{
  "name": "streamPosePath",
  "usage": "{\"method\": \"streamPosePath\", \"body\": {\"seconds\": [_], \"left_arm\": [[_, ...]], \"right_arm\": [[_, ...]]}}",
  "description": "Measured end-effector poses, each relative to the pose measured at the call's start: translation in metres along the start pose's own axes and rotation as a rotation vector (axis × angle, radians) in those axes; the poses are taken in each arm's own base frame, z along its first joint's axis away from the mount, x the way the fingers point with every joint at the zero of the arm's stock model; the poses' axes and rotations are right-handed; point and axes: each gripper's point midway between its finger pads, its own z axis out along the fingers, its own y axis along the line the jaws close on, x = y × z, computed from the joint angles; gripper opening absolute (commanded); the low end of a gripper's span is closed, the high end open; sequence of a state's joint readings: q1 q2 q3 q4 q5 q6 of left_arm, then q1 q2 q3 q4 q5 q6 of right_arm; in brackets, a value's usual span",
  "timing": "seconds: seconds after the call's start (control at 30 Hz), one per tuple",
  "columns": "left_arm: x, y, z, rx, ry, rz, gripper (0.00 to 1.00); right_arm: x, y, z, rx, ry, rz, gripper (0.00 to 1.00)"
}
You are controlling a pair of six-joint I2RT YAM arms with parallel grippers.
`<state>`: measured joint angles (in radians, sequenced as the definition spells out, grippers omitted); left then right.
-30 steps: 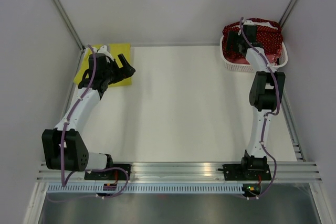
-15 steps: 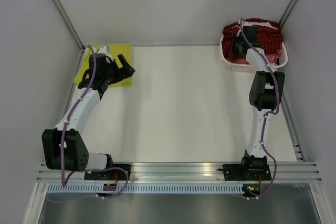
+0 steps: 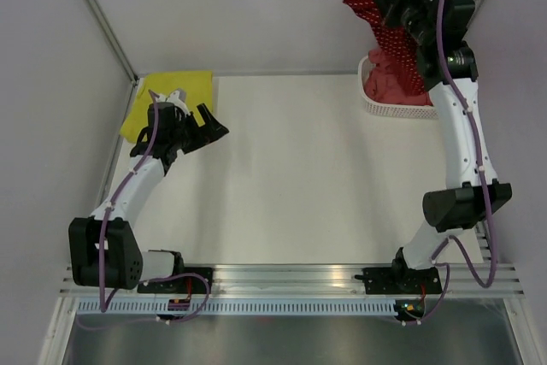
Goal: Fold and stack the mixed laundry pile
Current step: Pick up the skirt from the bin, then place the skirt at the center of the board.
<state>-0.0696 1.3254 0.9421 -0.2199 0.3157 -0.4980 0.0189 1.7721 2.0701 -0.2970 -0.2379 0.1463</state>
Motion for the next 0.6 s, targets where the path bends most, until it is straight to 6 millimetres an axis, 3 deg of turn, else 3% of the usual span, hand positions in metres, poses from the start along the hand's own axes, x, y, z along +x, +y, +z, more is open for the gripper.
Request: {"method": "streamPosePath", "body": {"seconds": [0.07, 0.17, 0.27, 0.37, 0.47, 0.53, 0.6], "left_arm": [[0.002, -0.004, -0.006, 0.021, -0.008, -0.008, 1.0], [0.004, -0.011, -0.018, 0.047, -0.029, -0.017, 1.0], [0.002, -0.019, -0.035, 0.07, -0.07, -0.02, 1.0], [-0.003, -0.027, -0.05, 0.09, -0.111, -0.018, 1.0], [-0.006, -0.029, -0.063, 0.081, -0.143, -0.02, 1.0], [-0.007, -0.026, -0.07, 0.059, -0.164, -0.023, 0.99], [-0.003, -0.02, -0.075, 0.029, -0.175, -0.029, 1.0]], "right_arm": [[-0.041, 0.071, -0.022, -0.144, -0.082, -0.022, 0.0], [-0.069, 0.182, -0.065, -0.438, -0.14, -0.008, 0.0], [-0.075, 0.239, -0.099, -0.643, -0.137, 0.033, 0.01], [-0.067, 0.261, -0.112, -0.755, -0.103, 0.104, 0.0], [-0.03, 0.256, -0.107, -0.725, -0.019, 0.168, 0.0], [0.016, 0.239, -0.099, -0.631, 0.075, 0.218, 0.03], [0.079, 0.211, -0.097, -0.509, 0.19, 0.272, 0.22]]}}
